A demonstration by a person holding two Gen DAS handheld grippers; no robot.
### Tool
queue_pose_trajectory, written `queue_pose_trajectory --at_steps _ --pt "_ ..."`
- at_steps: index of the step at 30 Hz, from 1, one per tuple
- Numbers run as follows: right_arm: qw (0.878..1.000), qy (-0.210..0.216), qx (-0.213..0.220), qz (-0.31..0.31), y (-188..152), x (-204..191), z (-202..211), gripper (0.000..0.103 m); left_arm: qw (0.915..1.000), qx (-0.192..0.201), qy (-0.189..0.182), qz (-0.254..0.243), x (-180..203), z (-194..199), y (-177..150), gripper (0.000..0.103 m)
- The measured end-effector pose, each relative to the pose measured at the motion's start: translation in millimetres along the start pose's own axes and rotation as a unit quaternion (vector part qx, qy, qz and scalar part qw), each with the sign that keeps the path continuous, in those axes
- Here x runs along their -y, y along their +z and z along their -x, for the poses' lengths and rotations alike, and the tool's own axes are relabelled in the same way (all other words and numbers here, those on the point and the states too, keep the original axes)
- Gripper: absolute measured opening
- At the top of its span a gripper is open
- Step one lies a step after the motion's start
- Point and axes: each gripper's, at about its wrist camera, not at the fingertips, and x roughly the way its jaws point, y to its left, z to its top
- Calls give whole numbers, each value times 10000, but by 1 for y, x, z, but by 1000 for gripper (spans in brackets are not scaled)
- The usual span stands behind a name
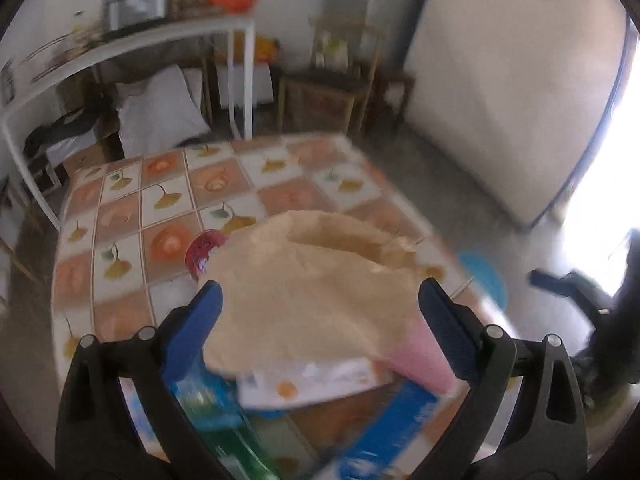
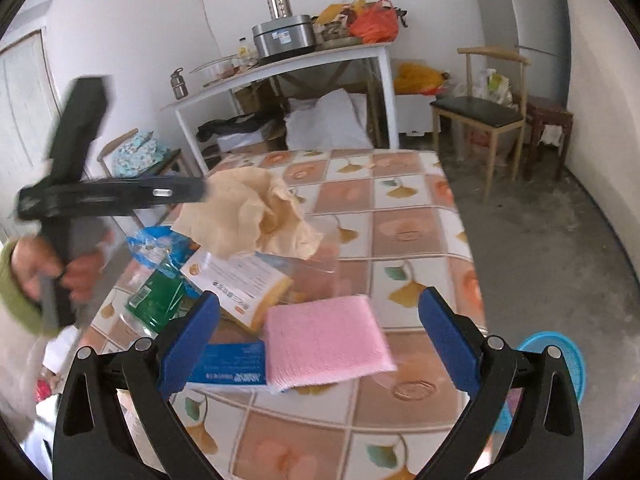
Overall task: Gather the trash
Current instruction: 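Grasp the brown paper bag on the table with the left gripper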
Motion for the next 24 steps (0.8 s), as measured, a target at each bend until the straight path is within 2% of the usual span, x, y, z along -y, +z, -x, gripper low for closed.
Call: queue_pose_trajectory --at_steps 3,6,10,13,18,21,23,24 --pt "9999 20 -98 30 -3 -1 -12 97 9980 -439 262 -375 2 -32 16 94" --pt "9998 8 -190 17 -3 4 -18 97 9958 -762 218 -466 6 -52 15 94" --pt "9997 1 -203 -118 -3 13 -20 97 9938 -932 386 -462 4 -61 7 93" --pt "9995 17 -188 -241 -5 20 -18 97 9948 -899 345 -338 0 -57 5 67" --pt "9993 26 -159 -341 -8 24 -14 97 9951 -892 247 -346 0 -49 -2 42" --pt "9993 22 -107 -352 -9 25 -7 97 9944 -828 409 -504 6 -43 -5 27" --pt "9993 20 -70 -365 -9 25 -3 97 9944 -747 482 -569 8 -35 -5 11" --pt "9993 20 -55 -370 -10 26 -2 97 9946 -717 494 -567 9 -32 -5 7"
